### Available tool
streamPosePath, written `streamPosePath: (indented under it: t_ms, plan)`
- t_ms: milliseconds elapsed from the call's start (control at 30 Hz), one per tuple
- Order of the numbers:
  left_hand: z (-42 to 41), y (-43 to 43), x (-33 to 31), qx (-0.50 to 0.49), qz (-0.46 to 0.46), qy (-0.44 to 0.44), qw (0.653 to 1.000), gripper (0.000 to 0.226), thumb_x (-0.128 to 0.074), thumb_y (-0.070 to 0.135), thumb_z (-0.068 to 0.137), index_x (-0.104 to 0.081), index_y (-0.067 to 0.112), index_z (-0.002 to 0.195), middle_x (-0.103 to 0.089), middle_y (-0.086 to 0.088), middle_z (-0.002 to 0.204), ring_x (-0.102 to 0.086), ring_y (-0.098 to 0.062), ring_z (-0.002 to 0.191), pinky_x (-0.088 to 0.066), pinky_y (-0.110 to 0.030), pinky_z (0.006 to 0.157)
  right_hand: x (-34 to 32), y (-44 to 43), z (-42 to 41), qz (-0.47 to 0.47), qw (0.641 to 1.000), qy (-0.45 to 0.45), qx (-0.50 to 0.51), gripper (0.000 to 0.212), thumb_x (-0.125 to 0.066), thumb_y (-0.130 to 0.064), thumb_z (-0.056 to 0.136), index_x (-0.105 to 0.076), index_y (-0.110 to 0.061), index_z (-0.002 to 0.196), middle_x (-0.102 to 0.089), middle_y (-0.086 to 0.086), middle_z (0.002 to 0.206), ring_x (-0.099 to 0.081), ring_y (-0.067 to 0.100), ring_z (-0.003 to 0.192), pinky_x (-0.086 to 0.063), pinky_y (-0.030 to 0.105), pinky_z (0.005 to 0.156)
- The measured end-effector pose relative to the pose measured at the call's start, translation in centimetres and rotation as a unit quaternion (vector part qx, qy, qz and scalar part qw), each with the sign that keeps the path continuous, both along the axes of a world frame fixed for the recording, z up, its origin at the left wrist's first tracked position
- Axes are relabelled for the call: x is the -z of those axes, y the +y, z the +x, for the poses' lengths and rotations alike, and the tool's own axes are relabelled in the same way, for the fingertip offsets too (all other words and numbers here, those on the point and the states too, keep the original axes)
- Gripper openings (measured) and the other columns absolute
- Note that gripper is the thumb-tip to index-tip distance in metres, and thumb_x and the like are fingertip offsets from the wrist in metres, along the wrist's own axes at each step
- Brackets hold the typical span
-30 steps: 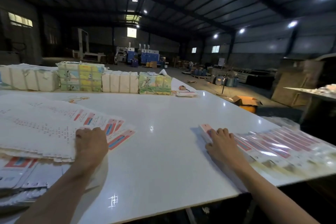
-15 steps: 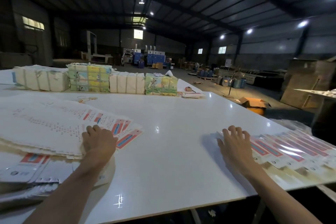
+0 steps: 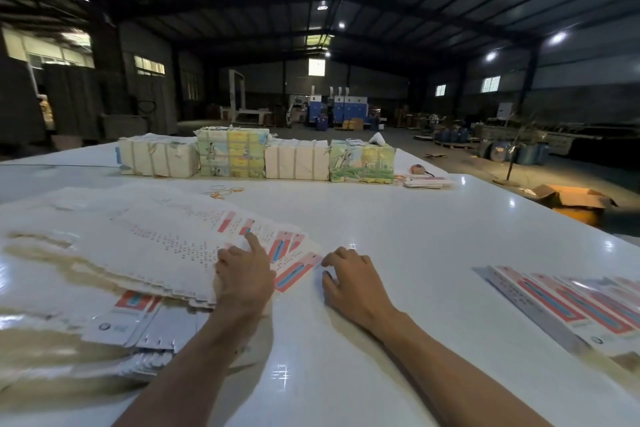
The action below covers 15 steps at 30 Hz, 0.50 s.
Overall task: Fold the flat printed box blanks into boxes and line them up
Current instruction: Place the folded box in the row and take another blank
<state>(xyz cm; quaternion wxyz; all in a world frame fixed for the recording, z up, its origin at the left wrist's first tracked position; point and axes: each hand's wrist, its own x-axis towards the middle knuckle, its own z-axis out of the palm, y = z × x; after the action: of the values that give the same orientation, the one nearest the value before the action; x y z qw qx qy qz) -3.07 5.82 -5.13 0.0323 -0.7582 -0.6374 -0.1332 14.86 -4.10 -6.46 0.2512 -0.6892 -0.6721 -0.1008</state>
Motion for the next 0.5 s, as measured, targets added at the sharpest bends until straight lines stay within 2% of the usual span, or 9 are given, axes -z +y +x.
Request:
streamPosePath:
  t_ms: [100,200,300,367,400,500]
  plan:
    - [-0.2,0.5,-0.5,-0.001,-0.026,-0.069,0.997,0.114,-0.077,0.052,0.091,-0.002,0.007,0.163,-0.043,-0.027,0.149,-0.044,-0.042,0.137,-0.039,-0.052,0.118,0.9,0.1,0.8,-0.044,0.999,0.006,-0.018,0.031,-0.05,-0.027,0.105,-0.064,-0.018,0.131,-0.062,0.0,0.13,-0.055,0.019,0.118,-0.039,0.034,0.105]
    - [-0.6,1.1,-0.8,0.01,-0.067,-0.147,0.987,0.133,-0.089,0.043,0.081,0.01,0.012,0.164,-0.025,-0.033,0.157,-0.035,-0.052,0.144,-0.039,-0.057,0.117,0.9,-0.1,1.5,-0.033,0.998,0.046,-0.017,0.028,-0.052,-0.022,0.103,-0.066,-0.017,0.127,-0.061,0.0,0.127,-0.055,0.02,0.118,-0.041,0.036,0.102]
    - [-1.1,1.8,-0.8,0.031,-0.106,-0.212,0.971,0.14,-0.095,0.035,0.076,0.011,0.01,0.164,-0.032,-0.031,0.155,-0.042,-0.048,0.142,-0.043,-0.058,0.116,0.7,-0.2,1.4,-0.033,0.996,0.081,-0.022,0.028,-0.053,-0.021,0.104,-0.067,-0.017,0.127,-0.06,0.0,0.13,-0.054,0.02,0.119,-0.042,0.035,0.102]
    - [-1.3,2.0,-0.6,0.04,-0.113,-0.217,0.969,0.136,-0.096,0.036,0.074,0.002,0.004,0.163,-0.046,-0.024,0.148,-0.051,-0.04,0.136,-0.048,-0.054,0.111,0.7,-0.2,1.2,-0.031,0.995,0.095,-0.027,0.028,-0.053,-0.021,0.104,-0.066,-0.018,0.129,-0.059,-0.001,0.134,-0.053,0.019,0.121,-0.042,0.035,0.103]
    - [-1.5,2.1,-0.5,0.042,-0.119,-0.217,0.968,0.128,-0.097,0.037,0.073,-0.01,0.002,0.161,-0.054,-0.02,0.141,-0.058,-0.035,0.129,-0.053,-0.051,0.107,0.7,-0.2,1.1,-0.027,0.994,0.1,-0.03,0.028,-0.054,-0.021,0.103,-0.066,-0.018,0.128,-0.059,-0.001,0.134,-0.053,0.018,0.121,-0.042,0.034,0.103]
    - [-2.3,2.6,-0.8,0.066,-0.131,-0.195,0.97,0.081,-0.098,0.041,0.07,-0.053,0.009,0.13,-0.069,-0.003,0.111,-0.073,-0.018,0.095,-0.064,-0.038,0.084,0.8,-0.2,0.8,-0.019,0.992,0.115,-0.039,0.025,-0.055,-0.021,0.103,-0.067,-0.018,0.126,-0.058,-0.002,0.135,-0.053,0.017,0.12,-0.044,0.031,0.103]
